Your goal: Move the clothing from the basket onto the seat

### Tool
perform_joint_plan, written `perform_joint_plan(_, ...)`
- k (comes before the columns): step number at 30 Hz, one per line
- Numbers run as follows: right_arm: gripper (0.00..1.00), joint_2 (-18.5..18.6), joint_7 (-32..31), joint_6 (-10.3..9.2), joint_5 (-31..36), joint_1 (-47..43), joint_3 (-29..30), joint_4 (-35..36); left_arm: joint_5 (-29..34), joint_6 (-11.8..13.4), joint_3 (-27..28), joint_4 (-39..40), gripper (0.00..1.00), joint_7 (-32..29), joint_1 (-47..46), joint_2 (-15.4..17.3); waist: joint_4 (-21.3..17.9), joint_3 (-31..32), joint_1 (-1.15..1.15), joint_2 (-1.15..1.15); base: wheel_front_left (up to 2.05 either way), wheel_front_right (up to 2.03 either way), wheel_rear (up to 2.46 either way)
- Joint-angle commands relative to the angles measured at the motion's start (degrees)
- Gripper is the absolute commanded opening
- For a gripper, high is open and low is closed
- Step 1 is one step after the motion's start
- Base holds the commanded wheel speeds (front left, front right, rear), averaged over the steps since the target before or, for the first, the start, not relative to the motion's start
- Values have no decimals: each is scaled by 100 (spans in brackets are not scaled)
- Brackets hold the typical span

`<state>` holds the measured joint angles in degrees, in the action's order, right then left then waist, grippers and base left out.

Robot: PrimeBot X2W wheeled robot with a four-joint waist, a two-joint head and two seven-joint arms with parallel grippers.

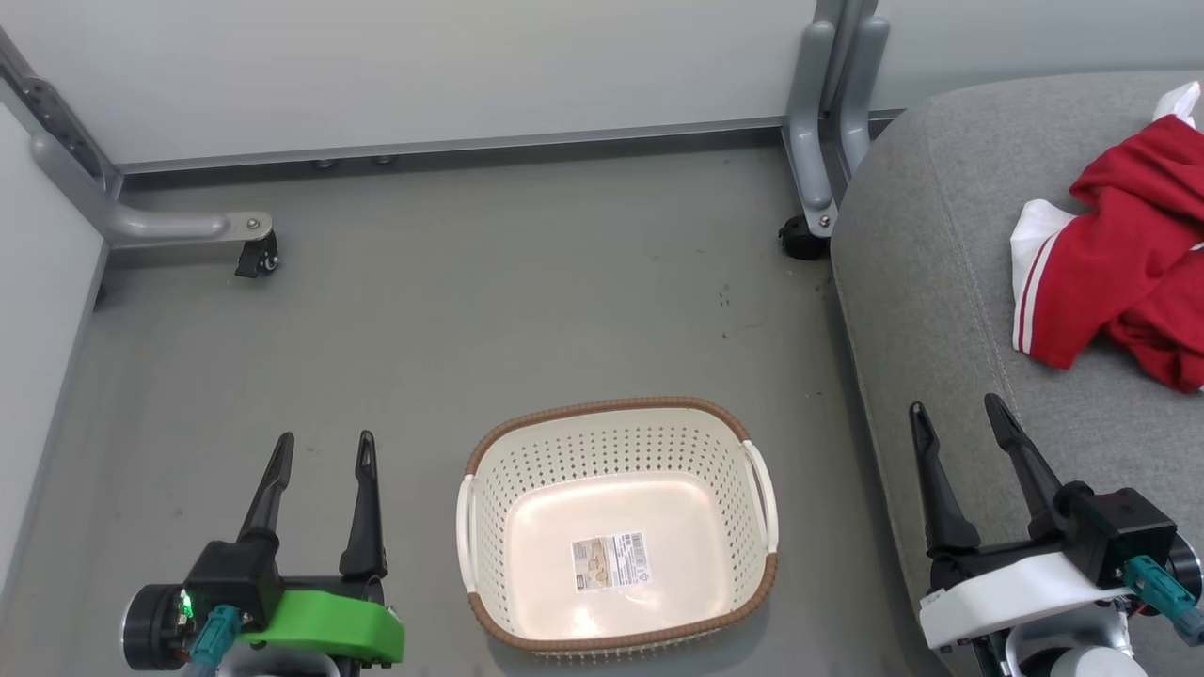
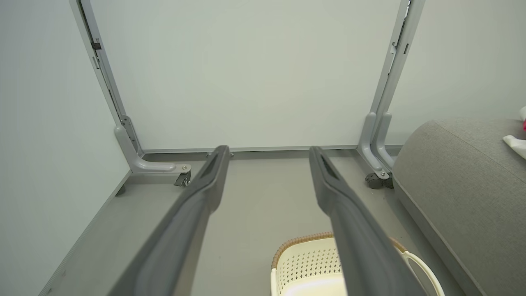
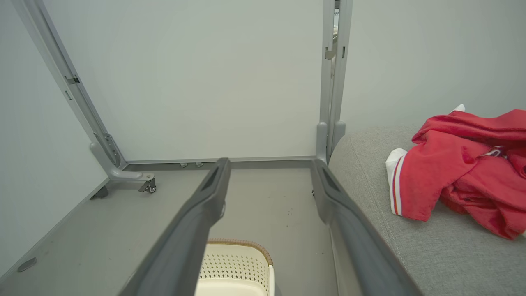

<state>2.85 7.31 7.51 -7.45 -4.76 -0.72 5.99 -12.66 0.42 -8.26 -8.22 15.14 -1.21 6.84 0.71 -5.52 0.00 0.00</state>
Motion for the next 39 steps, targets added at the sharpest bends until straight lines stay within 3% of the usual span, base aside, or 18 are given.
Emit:
perform_joint_plan(1, 100, 9, -10, -3, -49, -119, 25, -11, 65, -27, 30, -37, 100, 0, 98, -1, 5, 21, 0, 0, 0, 0, 0)
perform_joint_plan(23, 100, 9, 48, -3, -190, -174, 18, -90, 224, -193, 249, -300, 100, 0, 34, -140, -36, 117, 0, 0, 0, 0, 0)
perform_joint_plan(24, 0, 10, 57, -3, -196, -167, 18, -100, 232, -195, 256, -310, 0, 0, 26, -141, -40, 113, 0, 0, 0, 0, 0)
perform_joint_plan(28, 0, -28, 35, -1, -213, -151, -10, -249, 160, -195, 245, -486, 0, -17, 62, -176, -38, 117, 0, 0, 0, 0, 0)
perform_joint_plan(39, 0, 75, -93, -1, -1644, 48, -13, -511, -1133, -292, 449, -504, 0, -366, -38, -210, -41, 157, 0, 0, 0, 0, 0)
